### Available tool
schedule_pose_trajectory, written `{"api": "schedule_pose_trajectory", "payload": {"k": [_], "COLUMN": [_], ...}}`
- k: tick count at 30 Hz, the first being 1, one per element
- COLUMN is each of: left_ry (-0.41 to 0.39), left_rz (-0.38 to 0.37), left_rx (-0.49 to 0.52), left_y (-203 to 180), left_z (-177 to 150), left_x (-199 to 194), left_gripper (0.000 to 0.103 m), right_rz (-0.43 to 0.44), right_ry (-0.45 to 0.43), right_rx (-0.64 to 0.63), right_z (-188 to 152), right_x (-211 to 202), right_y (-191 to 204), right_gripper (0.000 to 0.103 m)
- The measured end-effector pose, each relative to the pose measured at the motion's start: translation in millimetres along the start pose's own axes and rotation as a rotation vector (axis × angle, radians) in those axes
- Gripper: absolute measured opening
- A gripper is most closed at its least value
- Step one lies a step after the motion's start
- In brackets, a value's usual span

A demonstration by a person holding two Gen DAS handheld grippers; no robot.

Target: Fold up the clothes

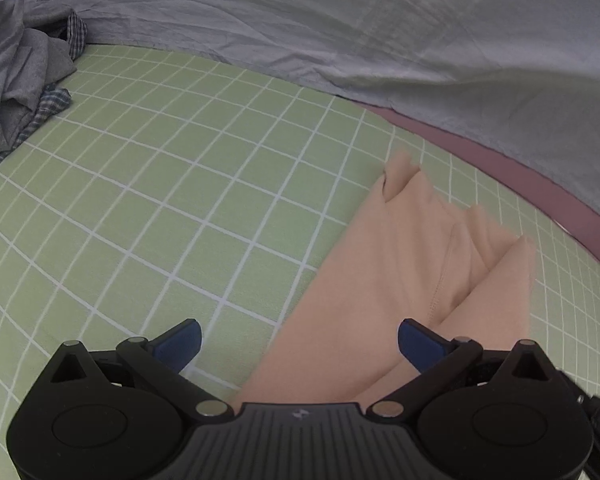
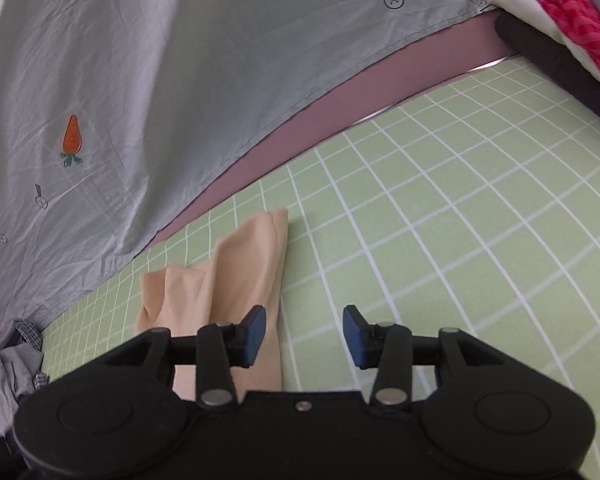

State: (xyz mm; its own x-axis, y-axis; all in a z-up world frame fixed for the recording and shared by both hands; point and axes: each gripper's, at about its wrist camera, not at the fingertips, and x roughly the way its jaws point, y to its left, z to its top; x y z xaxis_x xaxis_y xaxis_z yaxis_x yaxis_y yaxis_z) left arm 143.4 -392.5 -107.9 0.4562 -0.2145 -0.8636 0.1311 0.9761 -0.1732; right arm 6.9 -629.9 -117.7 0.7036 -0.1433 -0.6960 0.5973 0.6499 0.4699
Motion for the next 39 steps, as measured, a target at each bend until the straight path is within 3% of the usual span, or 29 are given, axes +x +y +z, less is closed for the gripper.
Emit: {"api": "schedule_pose_trajectory", "payload": {"k": [2, 8, 10, 16, 18, 22, 32, 35, 39], "left_ry": [-0.027, 0.051, 0.064, 0.126, 0.139, 0.143, 0.154, 0.149, 0.145], "left_rz": [0.000, -0.015, -0.001, -0.059, -0.073, -0.096, -0.133, -0.135, -0.152], "left_rx": [0.017, 0.058, 0.089, 0.174, 0.203, 0.271, 0.365, 0.396, 0.443], "left_y": [18.7, 91.0, 107.7, 137.3, 142.0, 143.4, 136.9, 131.7, 124.5], "left_z": [-5.0, -51.8, -74.2, -131.7, -146.4, -165.3, -190.1, -193.9, -196.5], "left_x": [-16.2, -54.4, -63.4, -85.9, -91.3, -99.8, -106.2, -107.7, -110.5], "left_gripper": [0.103, 0.103, 0.101, 0.094, 0.092, 0.092, 0.091, 0.086, 0.071], "right_rz": [-0.020, -0.029, -0.035, -0.097, -0.120, -0.169, -0.222, -0.222, -0.224], "right_ry": [0.016, 0.102, 0.122, 0.169, 0.179, 0.160, 0.151, 0.164, 0.182], "right_rx": [0.010, 0.021, 0.009, -0.031, -0.067, -0.188, -0.364, -0.388, -0.397], "right_z": [-18.3, -84.4, -104.0, -155.7, -173.7, -204.8, -242.3, -244.2, -243.4], "right_x": [-19.3, -67.8, -80.3, -106.2, -113.6, -125.4, -136.5, -134.1, -133.1], "right_y": [-0.1, 7.6, 11.4, 23.9, 29.9, 44.4, 59.6, 63.4, 65.8], "right_gripper": [0.061, 0.067, 0.068, 0.074, 0.089, 0.102, 0.103, 0.103, 0.099]}}
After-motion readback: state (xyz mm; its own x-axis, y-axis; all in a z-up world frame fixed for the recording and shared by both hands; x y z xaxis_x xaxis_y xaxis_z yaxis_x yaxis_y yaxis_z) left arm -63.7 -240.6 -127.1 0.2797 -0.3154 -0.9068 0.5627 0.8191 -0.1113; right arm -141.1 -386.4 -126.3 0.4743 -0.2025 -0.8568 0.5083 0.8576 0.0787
